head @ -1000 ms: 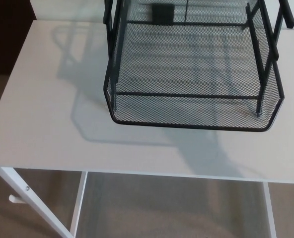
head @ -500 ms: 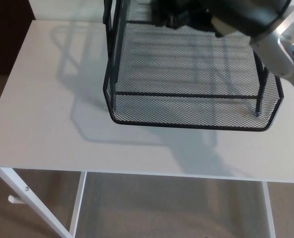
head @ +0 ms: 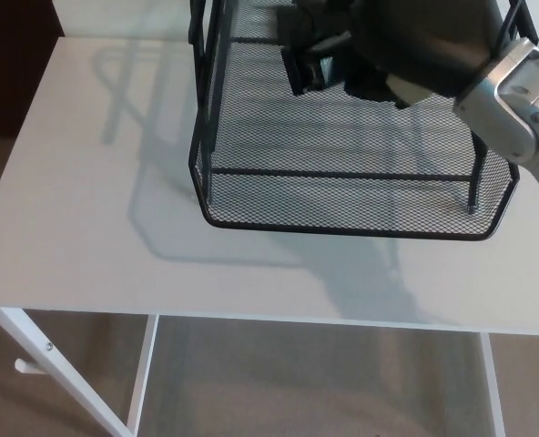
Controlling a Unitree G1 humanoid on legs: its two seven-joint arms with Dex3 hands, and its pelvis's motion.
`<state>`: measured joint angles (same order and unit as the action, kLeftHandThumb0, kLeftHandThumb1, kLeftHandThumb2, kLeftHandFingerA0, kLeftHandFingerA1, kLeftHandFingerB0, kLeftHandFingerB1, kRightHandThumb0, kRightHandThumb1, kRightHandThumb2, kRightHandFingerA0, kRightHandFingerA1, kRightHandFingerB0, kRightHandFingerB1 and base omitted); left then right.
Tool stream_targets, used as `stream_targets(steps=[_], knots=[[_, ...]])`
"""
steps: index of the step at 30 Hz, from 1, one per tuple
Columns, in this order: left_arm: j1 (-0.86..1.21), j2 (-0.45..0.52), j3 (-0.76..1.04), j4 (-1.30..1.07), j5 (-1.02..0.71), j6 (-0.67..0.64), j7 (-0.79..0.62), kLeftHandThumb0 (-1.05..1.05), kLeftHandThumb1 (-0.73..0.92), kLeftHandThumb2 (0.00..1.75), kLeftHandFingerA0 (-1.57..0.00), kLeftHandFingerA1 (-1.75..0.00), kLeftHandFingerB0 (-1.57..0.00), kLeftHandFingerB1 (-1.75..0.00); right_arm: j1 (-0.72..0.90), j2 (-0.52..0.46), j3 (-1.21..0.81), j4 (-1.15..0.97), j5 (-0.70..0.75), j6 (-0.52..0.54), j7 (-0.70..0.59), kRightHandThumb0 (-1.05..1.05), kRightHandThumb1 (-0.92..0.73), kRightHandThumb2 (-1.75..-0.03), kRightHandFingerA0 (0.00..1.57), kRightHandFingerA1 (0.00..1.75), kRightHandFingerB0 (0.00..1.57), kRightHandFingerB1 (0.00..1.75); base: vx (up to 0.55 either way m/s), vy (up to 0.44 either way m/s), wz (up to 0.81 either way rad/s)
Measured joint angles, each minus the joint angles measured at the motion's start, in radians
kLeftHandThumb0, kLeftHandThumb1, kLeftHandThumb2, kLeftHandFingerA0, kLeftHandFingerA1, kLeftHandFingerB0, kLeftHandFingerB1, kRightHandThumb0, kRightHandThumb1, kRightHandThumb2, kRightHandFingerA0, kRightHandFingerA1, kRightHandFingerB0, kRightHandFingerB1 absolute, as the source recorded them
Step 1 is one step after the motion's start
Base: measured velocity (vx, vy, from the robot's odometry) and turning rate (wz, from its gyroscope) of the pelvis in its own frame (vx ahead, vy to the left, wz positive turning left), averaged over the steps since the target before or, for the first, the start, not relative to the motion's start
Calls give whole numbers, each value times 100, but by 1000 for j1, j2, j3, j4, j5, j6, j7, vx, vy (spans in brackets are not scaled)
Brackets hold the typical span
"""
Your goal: The robot walks towards a desk on which a file tray is kept in the middle and a stapler is kept to its right. The robot lifts the stapler using its right hand and places it on the file tray.
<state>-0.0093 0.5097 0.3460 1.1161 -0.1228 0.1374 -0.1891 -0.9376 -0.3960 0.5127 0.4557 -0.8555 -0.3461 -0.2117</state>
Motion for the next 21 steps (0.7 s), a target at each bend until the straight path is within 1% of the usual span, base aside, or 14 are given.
stream_targets(steps=[1,3,5,6,9,10,11,12,14,16,17,18,20,21], knots=[[-1,0,0,0,0,0,0,-73,74,108,-28,-61,-7,-47,0,0,0,0,0,4,16,-56,-40,-81,1,37,1,33,0,0,0],[-2,0,-1,0,0,0,0,-74,74,108,-27,-60,-7,-47,0,0,0,-1,0,11,39,-78,-45,-78,0,10,1,12,0,0,0],[-4,0,-1,0,0,0,0,-73,74,107,-25,-60,-7,-47,0,0,-1,-1,1,20,72,-81,-46,-79,0,11,0,9,0,0,0],[-6,0,-2,0,0,0,0,-74,92,72,-28,-54,-12,-38,0,0,-1,-2,1,23,83,-82,-47,-81,0,13,0,11,0,0,0],[-9,0,-3,0,0,0,0,-74,91,72,-28,-55,-11,-37,0,0,-2,-5,2,34,127,-82,-47,-81,0,14,7,11,0,0,0],[-11,0,-3,0,0,0,0,-75,74,108,-28,-62,-8,-49,0,0,-3,-7,2,38,142,-80,-46,-81,0,17,4,11,0,0,0],[-11,0,-4,0,0,0,0,-75,74,108,-27,-62,-8,-49,0,0,-5,-9,2,42,158,-82,-46,-79,0,12,13,7,0,0,0],[-12,0,-4,0,0,0,0,-75,74,107,-29,-62,-9,-48,0,0,-7,-13,3,45,173,-81,-45,-78,0,12,13,7,0,0,0],[-12,0,-5,0,0,0,0,-75,75,107,-30,-62,-9,-48,0,0,-11,-21,5,52,198,-78,-44,-80,0,17,5,9,0,0,0],[-12,0,-5,0,0,0,0,-73,74,107,-29,-60,-8,-47,0,0,-14,-31,9,58,223,-84,-47,-81,0,11,0,6,0,0,0],[-12,0,-5,0,0,0,0,-74,91,72,-32,-53,-11,-38,0,0,-17,-37,13,63,241,-85,-49,-83,0,10,0,10,0,0,0],[-12,0,-5,0,0,0,0,-73,75,108,-29,-60,-8,-48,0,0,-18,-40,16,67,253,-86,-49,-83,0,9,0,8,0,0,0],[-12,0,-6,1,0,0,0,-73,75,108,-27,-60,-8,-48,0,-3,-23,-50,22,76,280,-88,-51,-84,0,7,0,7,0,0,0],[-12,0,-6,1,0,0,0,-74,92,71,-29,-55,-12,-38,0,-4,-26,-56,25,80,292,-94,-54,-86,0,2,0,7,0,0,0]])
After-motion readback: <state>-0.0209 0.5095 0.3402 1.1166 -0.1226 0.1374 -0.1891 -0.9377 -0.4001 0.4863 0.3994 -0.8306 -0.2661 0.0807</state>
